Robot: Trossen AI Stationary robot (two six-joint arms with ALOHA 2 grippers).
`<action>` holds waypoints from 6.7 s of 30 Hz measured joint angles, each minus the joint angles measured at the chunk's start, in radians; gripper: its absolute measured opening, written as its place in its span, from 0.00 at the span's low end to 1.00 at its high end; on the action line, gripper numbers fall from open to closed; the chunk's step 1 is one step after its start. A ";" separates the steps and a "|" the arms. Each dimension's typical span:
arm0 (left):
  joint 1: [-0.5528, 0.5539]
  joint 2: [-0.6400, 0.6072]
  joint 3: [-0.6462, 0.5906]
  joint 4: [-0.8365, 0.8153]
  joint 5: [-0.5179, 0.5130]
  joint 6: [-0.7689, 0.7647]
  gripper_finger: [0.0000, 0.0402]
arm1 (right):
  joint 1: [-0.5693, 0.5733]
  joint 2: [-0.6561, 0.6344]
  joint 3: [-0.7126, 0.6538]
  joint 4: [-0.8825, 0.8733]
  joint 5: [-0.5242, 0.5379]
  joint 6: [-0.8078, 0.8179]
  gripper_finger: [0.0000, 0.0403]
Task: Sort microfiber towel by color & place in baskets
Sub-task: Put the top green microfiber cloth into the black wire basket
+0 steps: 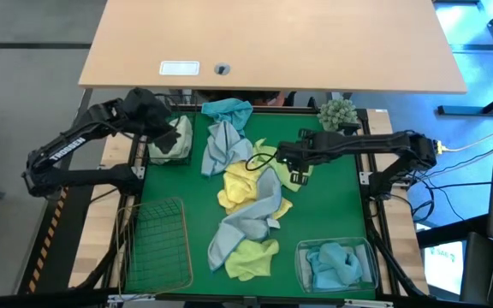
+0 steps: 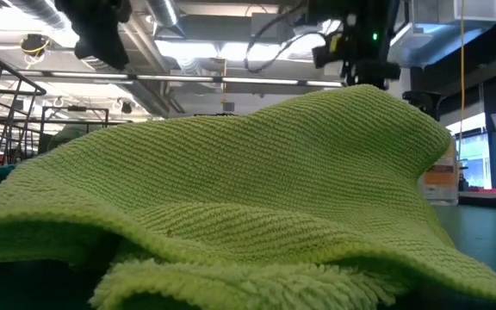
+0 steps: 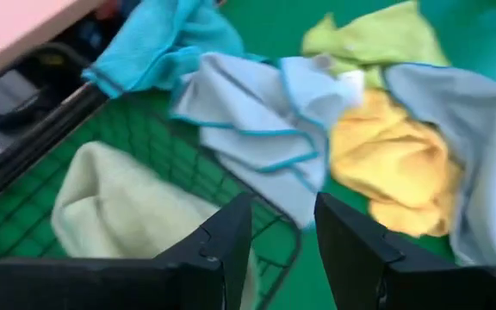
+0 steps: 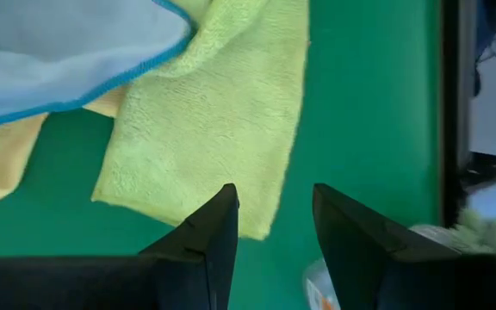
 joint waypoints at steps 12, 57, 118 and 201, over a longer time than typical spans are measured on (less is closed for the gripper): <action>-0.080 0.001 -0.055 0.155 -0.001 -0.003 0.31 | -0.017 0.000 -0.258 0.337 -0.166 -0.020 0.38; -0.320 0.001 -0.058 0.302 -0.041 0.002 0.31 | -0.017 0.003 -0.429 0.576 -0.210 -0.022 0.01; -0.408 0.427 -0.058 0.873 -0.156 0.293 0.09 | -0.017 -0.001 0.205 0.677 -0.161 -0.122 0.02; -0.405 -0.176 -0.058 -0.117 -1.019 -0.206 0.20 | -0.017 -0.001 0.205 0.336 -0.065 -0.060 0.47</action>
